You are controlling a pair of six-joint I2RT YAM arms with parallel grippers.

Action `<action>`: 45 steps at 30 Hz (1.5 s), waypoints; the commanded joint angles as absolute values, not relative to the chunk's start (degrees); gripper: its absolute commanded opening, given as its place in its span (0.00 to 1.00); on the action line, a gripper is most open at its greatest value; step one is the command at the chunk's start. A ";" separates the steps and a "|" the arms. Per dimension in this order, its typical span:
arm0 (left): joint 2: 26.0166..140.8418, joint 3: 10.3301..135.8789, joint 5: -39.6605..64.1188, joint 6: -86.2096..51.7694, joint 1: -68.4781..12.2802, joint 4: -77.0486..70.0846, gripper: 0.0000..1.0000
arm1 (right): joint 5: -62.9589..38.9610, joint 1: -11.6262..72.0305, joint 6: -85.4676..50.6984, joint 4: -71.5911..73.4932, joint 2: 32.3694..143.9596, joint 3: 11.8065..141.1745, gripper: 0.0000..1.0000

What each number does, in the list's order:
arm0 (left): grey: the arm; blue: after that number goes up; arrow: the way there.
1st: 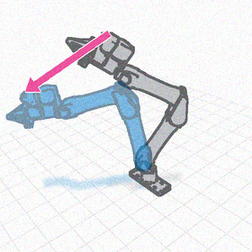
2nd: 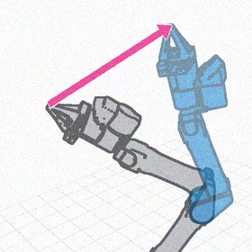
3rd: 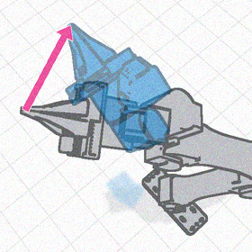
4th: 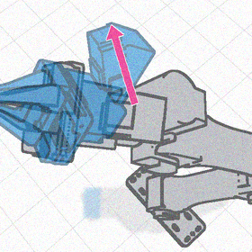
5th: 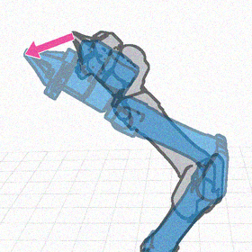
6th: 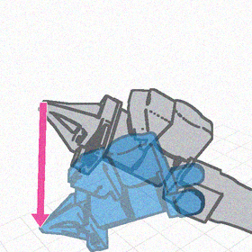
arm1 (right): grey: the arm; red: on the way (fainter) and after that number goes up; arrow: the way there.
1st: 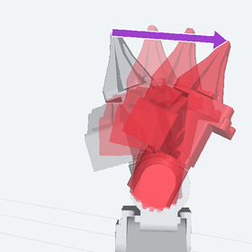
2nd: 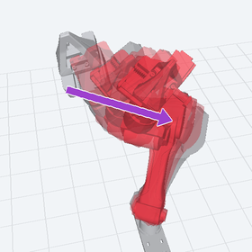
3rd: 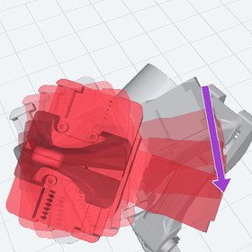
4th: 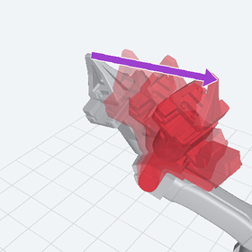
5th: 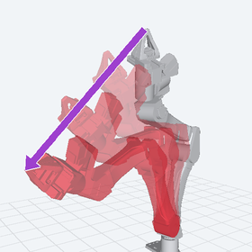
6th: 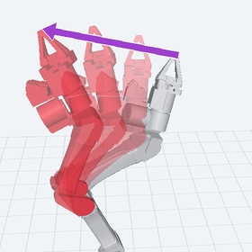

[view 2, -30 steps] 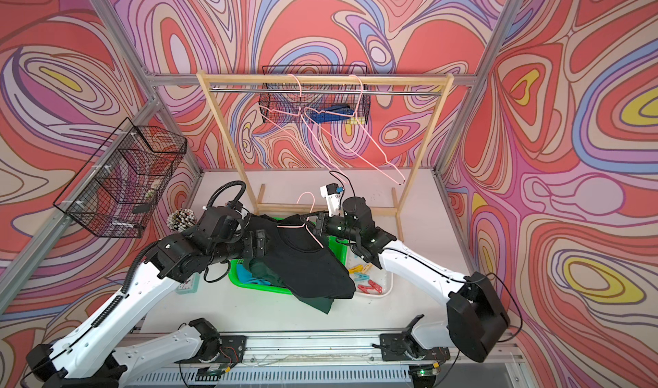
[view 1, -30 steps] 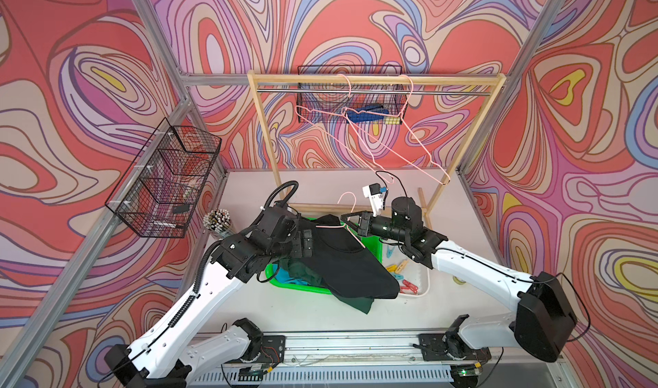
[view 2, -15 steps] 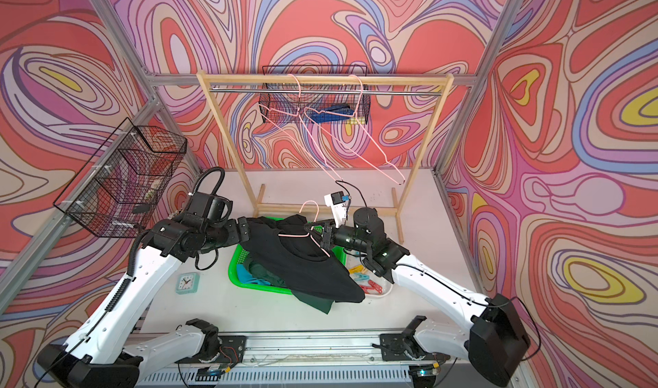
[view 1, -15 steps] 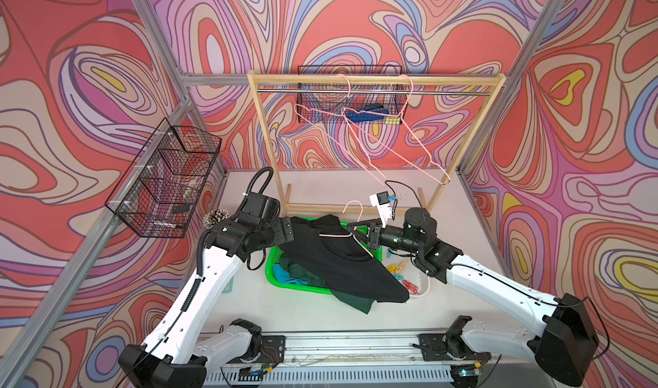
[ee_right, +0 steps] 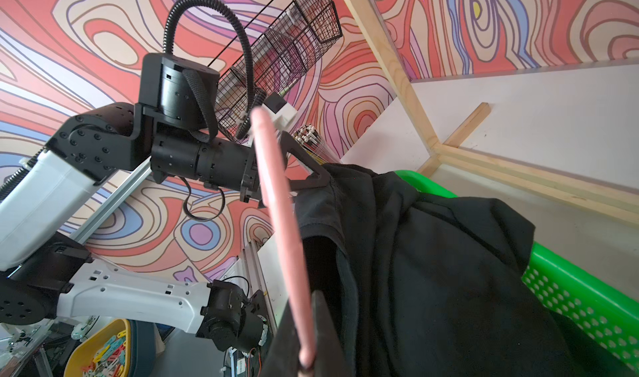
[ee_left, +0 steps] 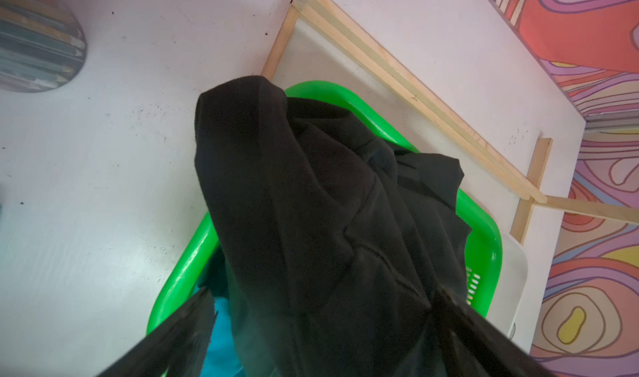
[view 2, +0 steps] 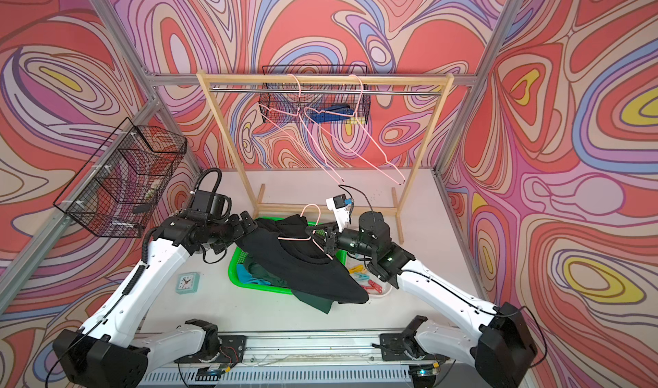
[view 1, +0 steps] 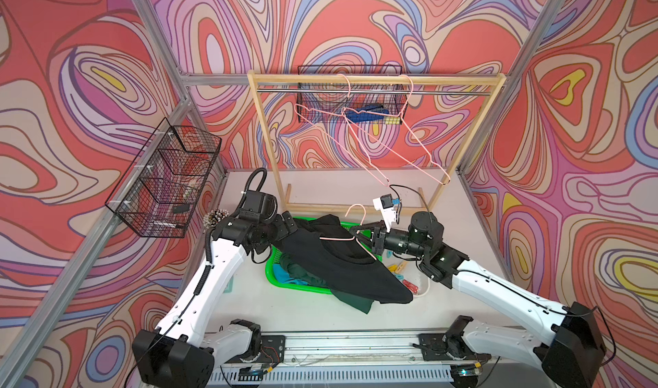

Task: Remove the clothespins securing t-shirts to the hanger
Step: Pick up the hanger from the basket, then remove the T-shirt from the hanger.

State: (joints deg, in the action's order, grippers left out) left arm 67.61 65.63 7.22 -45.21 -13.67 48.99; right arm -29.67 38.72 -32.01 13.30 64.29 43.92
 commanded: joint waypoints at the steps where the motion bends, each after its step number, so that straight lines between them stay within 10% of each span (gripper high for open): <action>1: 68.66 64.97 7.92 -47.77 -13.27 45.41 1.00 | -31.09 39.06 -31.44 13.93 62.69 43.15 0.00; 11: 68.66 60.73 7.97 -50.89 -12.92 40.12 0.71 | -31.24 39.02 -31.10 12.57 60.83 43.08 0.00; 18: 67.08 60.97 3.89 -51.16 -12.68 41.52 0.01 | -30.25 39.05 -31.48 13.00 60.23 42.72 0.00; 45: 66.15 68.90 -3.12 -44.71 -4.08 49.64 0.00 | -22.05 39.03 -21.22 -2.01 43.44 39.40 0.00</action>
State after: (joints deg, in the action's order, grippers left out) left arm 67.53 67.40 2.81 -46.33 -6.24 48.05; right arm -24.40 39.00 -23.14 1.89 46.48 40.03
